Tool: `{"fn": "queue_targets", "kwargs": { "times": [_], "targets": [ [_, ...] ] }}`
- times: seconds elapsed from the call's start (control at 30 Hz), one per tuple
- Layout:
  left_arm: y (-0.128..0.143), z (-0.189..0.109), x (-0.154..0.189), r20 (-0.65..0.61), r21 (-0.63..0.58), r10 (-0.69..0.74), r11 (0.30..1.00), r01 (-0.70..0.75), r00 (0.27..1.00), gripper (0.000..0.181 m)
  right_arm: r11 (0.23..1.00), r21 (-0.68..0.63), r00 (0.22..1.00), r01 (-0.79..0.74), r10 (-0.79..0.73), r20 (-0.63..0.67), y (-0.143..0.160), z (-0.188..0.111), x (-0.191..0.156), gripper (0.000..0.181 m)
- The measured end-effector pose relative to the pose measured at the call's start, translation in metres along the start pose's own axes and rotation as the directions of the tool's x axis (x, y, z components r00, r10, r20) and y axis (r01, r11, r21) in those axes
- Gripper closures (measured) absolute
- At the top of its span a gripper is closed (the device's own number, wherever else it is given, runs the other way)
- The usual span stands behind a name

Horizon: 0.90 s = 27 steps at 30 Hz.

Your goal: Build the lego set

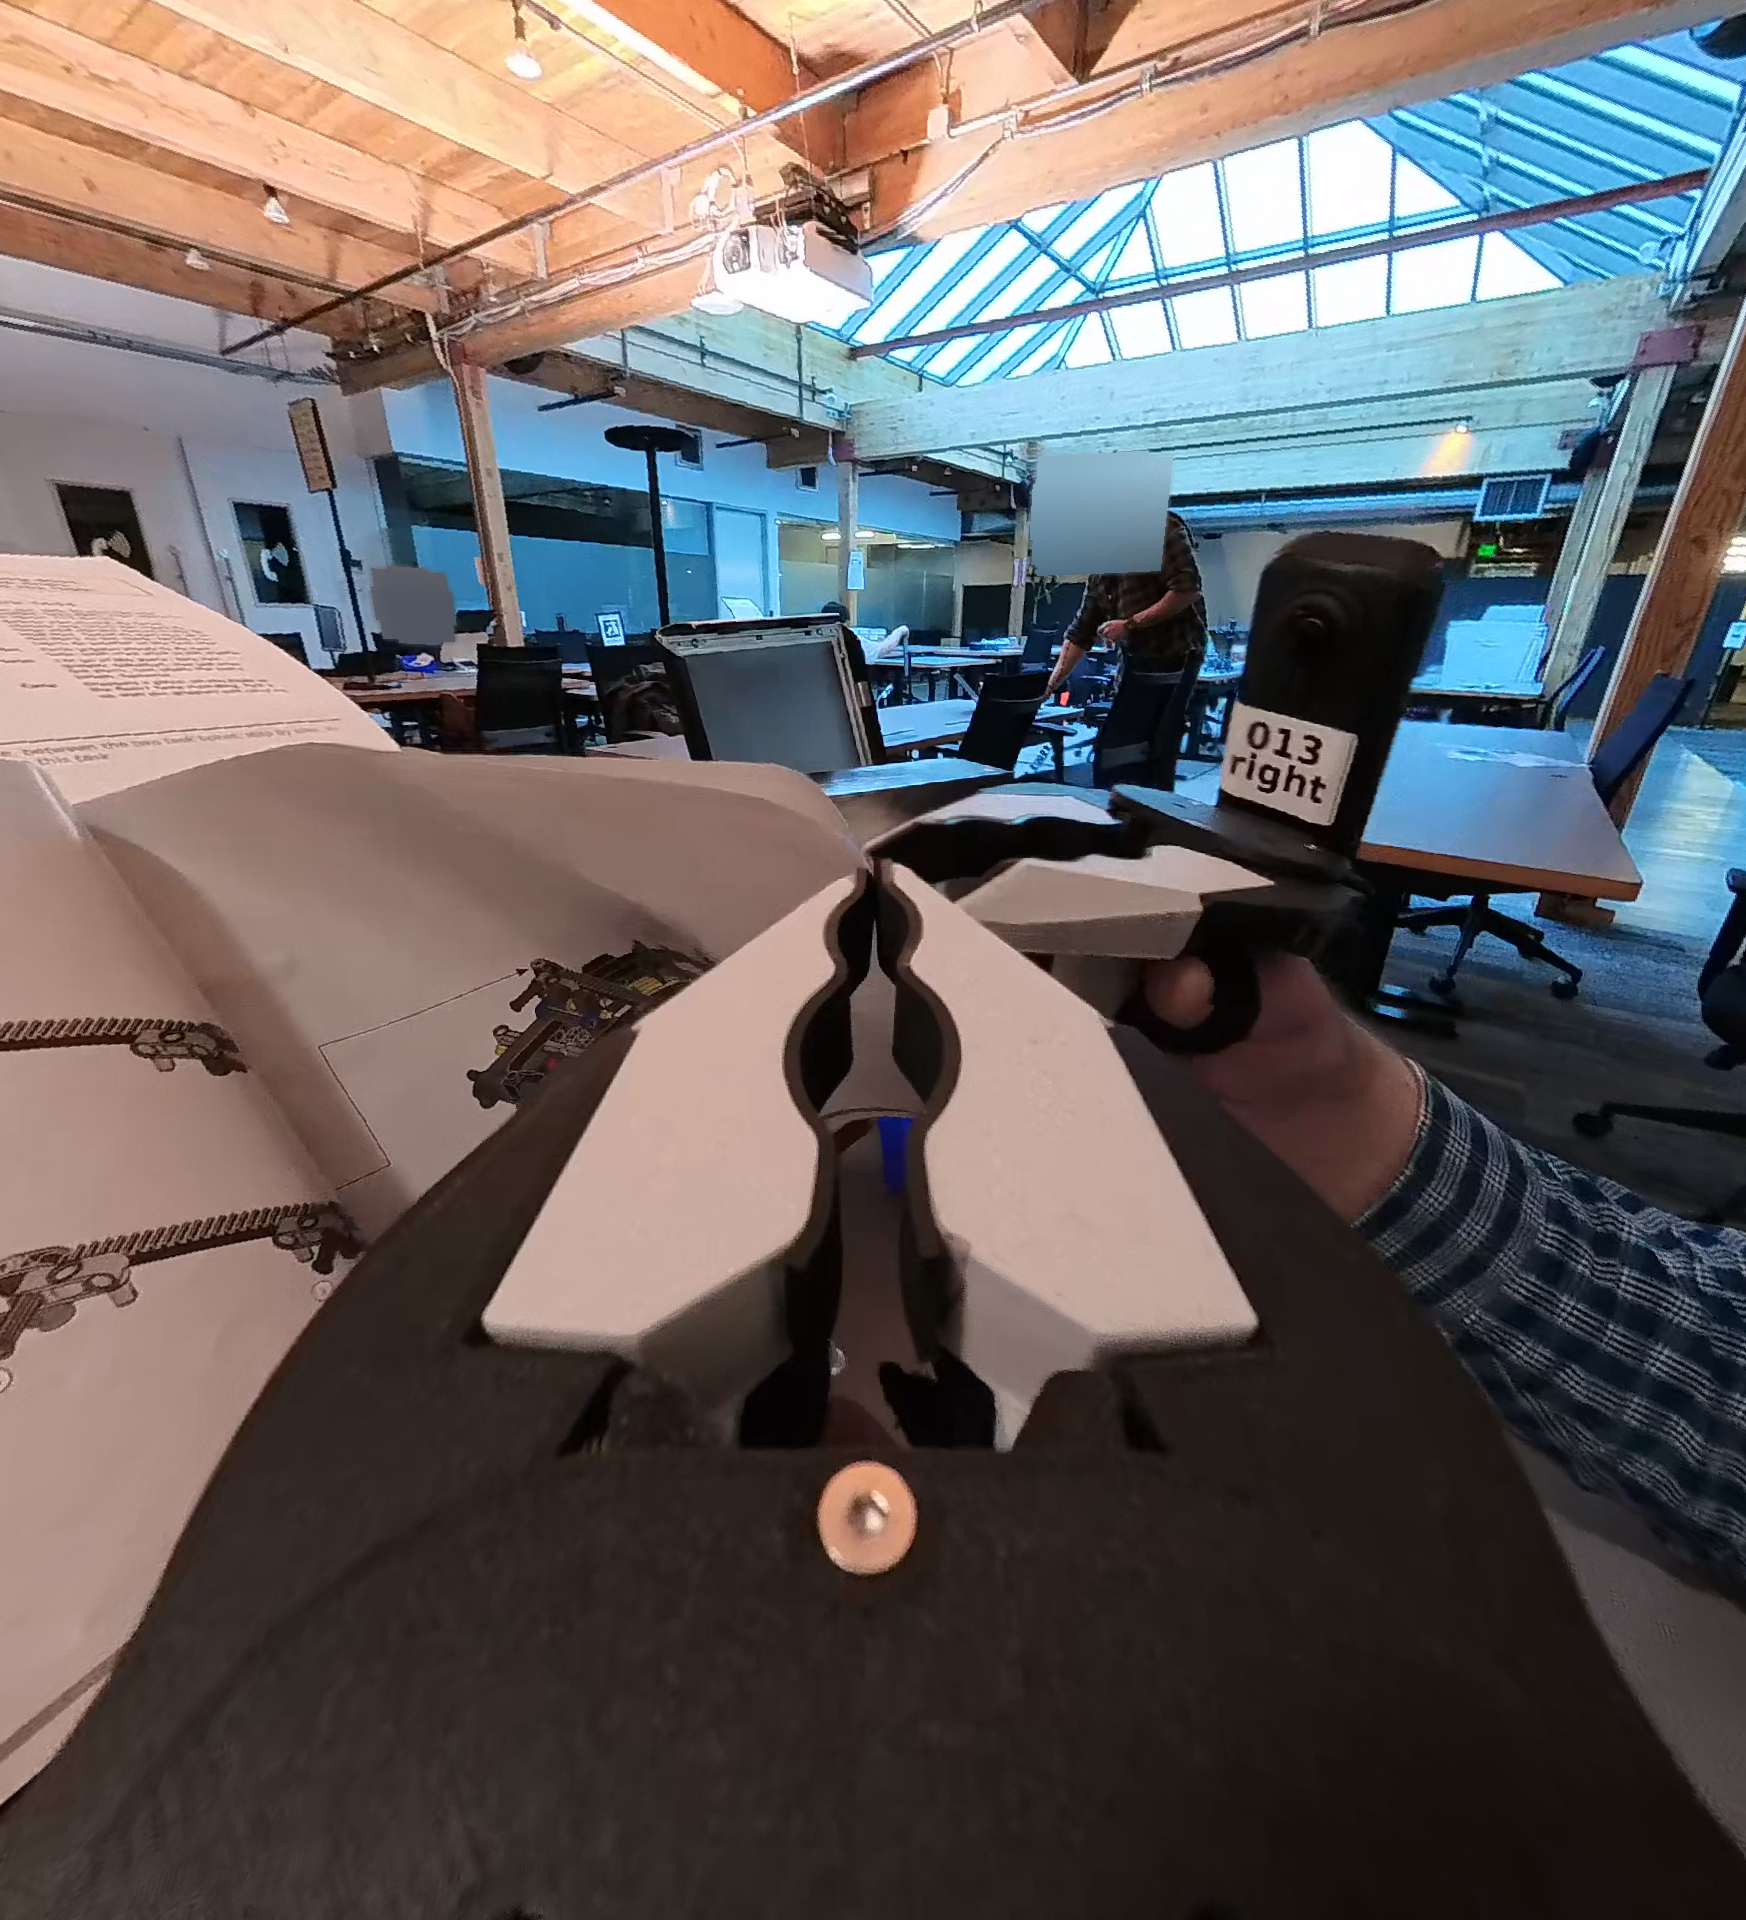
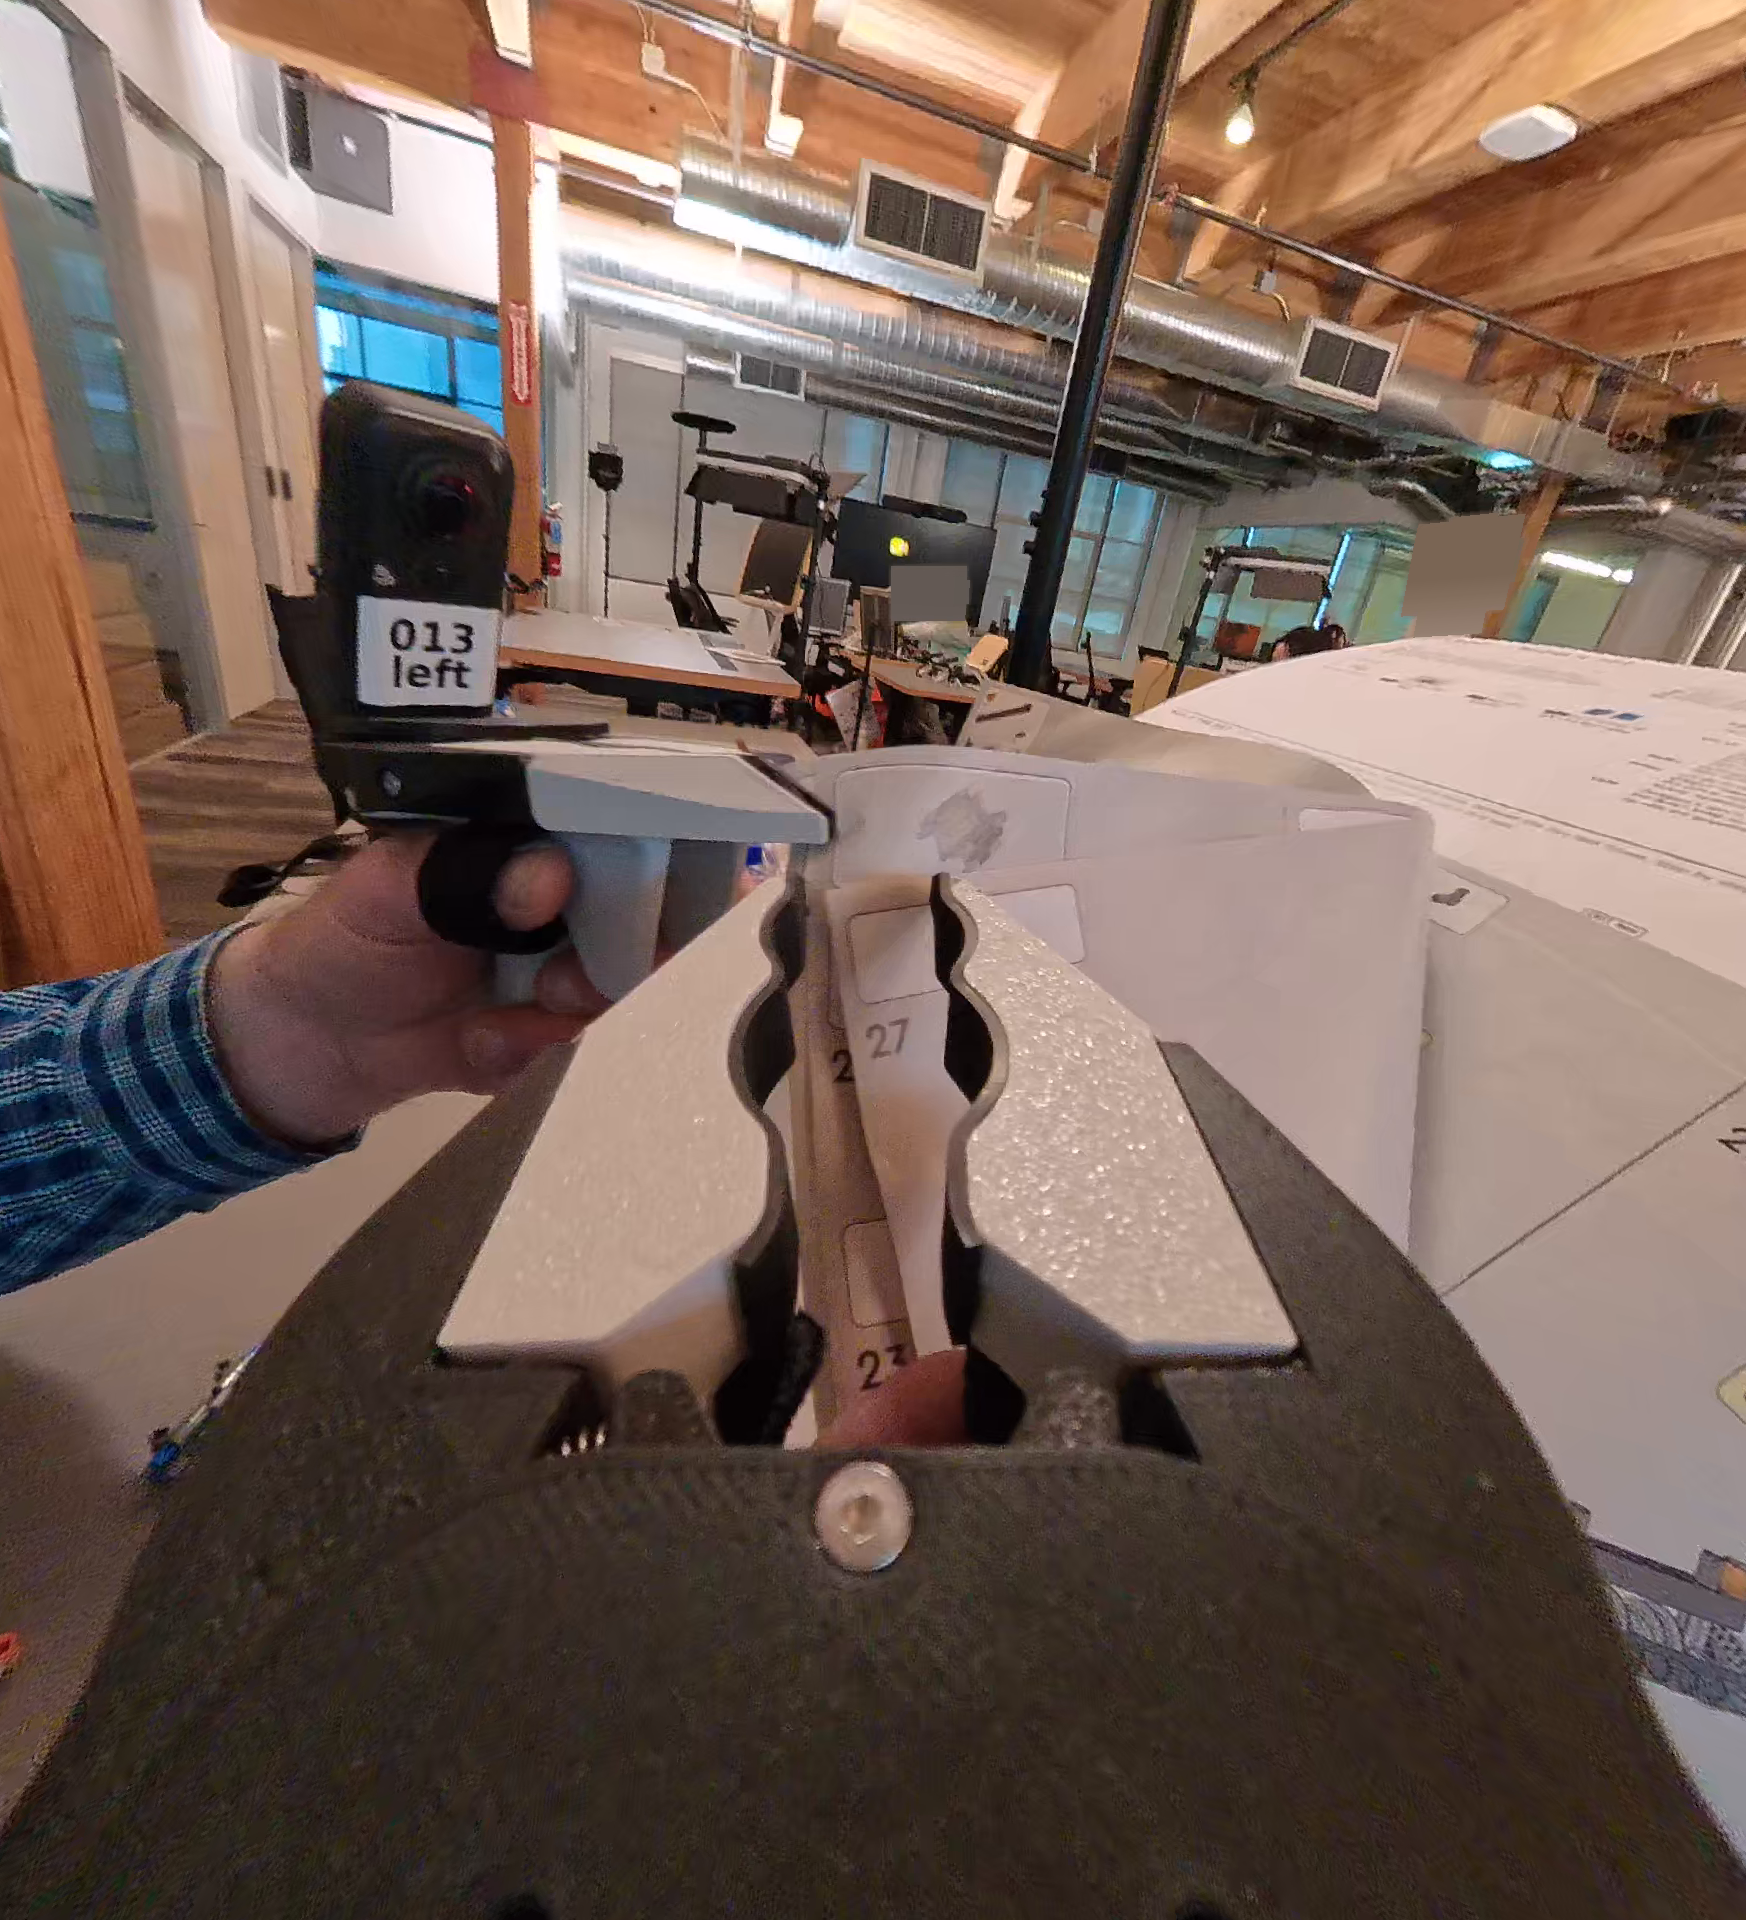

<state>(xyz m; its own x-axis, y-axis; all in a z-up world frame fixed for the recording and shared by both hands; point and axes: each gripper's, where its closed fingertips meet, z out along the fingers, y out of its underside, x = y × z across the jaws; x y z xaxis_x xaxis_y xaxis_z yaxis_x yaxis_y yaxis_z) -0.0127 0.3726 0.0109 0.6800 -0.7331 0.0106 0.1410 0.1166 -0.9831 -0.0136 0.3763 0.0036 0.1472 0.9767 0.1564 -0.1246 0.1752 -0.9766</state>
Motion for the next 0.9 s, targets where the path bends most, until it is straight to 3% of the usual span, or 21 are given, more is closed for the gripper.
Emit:
{"fn": "queue_targets", "kwargs": {
  "times": [0.33, 0.9],
  "targets": [
    [0.0047, 0.0035, 0.0019, -0.039, 0.0, -0.014, 1.0, 0.014, 0.999, 0.181, 0.998, -0.03, 0.996, -0.046, 0.049, 0.079, 0.0085, 0.0059, -0.0034, 0.18],
    [0.0078, 0.0001, 0.0078, -0.17, -0.002, -0.083, 0.997, 0.084, 0.982, 0.181, 0.987, 0.003, 0.97, -0.159, 0.155, 0.187, 0.008, -0.0002, -0.0073, 0.18]
  ]
}}
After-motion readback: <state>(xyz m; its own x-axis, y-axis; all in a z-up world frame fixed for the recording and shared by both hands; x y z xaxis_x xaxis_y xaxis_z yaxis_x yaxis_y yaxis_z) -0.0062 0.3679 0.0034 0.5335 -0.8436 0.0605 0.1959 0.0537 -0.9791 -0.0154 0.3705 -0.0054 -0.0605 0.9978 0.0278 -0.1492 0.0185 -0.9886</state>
